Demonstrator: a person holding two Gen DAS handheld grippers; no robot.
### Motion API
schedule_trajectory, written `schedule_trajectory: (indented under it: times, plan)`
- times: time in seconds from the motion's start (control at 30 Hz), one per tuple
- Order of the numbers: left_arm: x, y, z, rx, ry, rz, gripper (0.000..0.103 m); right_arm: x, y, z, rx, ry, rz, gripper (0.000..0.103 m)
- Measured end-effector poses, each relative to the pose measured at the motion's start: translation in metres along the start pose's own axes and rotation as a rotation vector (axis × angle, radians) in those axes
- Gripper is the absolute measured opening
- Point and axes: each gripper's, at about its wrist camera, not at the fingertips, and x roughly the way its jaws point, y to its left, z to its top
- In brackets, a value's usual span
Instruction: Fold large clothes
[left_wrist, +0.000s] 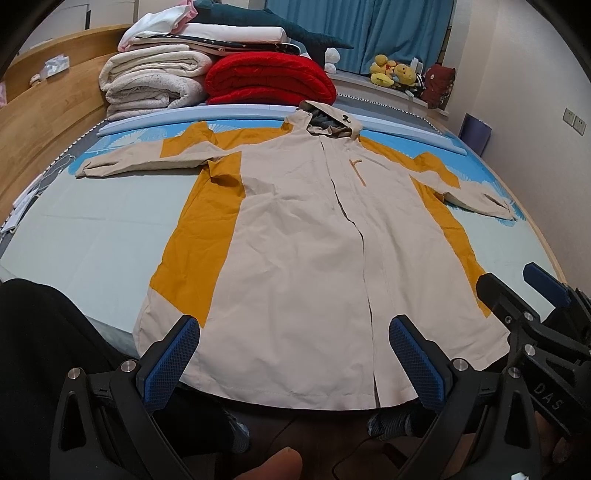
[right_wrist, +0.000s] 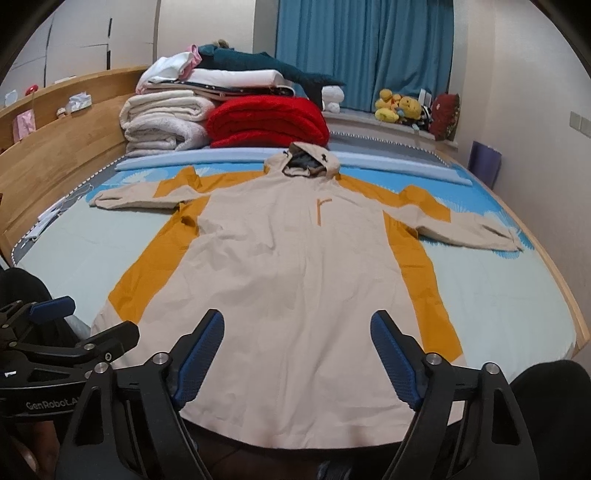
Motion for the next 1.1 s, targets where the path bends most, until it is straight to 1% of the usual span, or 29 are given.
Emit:
schedule_trajectory:
  times: [0.1,0.4,0.6,0.67,0.73,0.8,0.87,0.9,1.03,1.1]
  plan:
    - [0.0,0.0,0.0,-0.001,0.001,0.0,0.102,0.0,0.0,0.001,-0.002,-0.004,0.004,0.077]
    - [-0.001,0.0,0.0,-0.001,-0.001,0.0,0.102,0.0,0.0,0.004,-0.002,0.0,0.011,0.077]
    - [-0.001,0.002,0.0,-0.002,-0.001,-0.002,0.102,0.001,-0.001,0.004,0.006,-0.001,0.006,0.073]
    - [-0.003,0.002,0.001,-0.005,-0.008,-0.004,0.102,0.001,-0.003,0.006,0.011,-0.001,0.005,0.072]
    - [-0.011,0.003,0.004,0.0,-0.039,0.01,0.101,-0.003,-0.006,0.011,0.027,-0.018,-0.002,0.071]
    - [-0.021,0.003,0.01,0.003,-0.059,0.01,0.096,-0.01,-0.013,0.016,0.047,-0.049,-0.01,0.071]
    - [-0.032,0.006,0.018,-0.015,-0.074,0.012,0.087,-0.02,-0.019,0.028,0.055,-0.088,-0.022,0.071]
    - [-0.038,0.006,0.025,-0.018,-0.08,0.018,0.086,-0.026,-0.023,0.033,0.058,-0.107,-0.025,0.071]
    - [-0.052,0.014,0.059,-0.013,-0.116,-0.007,0.07,-0.051,-0.04,0.073,0.08,-0.198,-0.006,0.071]
    - [-0.05,0.029,0.08,-0.036,-0.12,-0.024,0.07,-0.055,-0.046,0.098,0.084,-0.223,0.006,0.071]
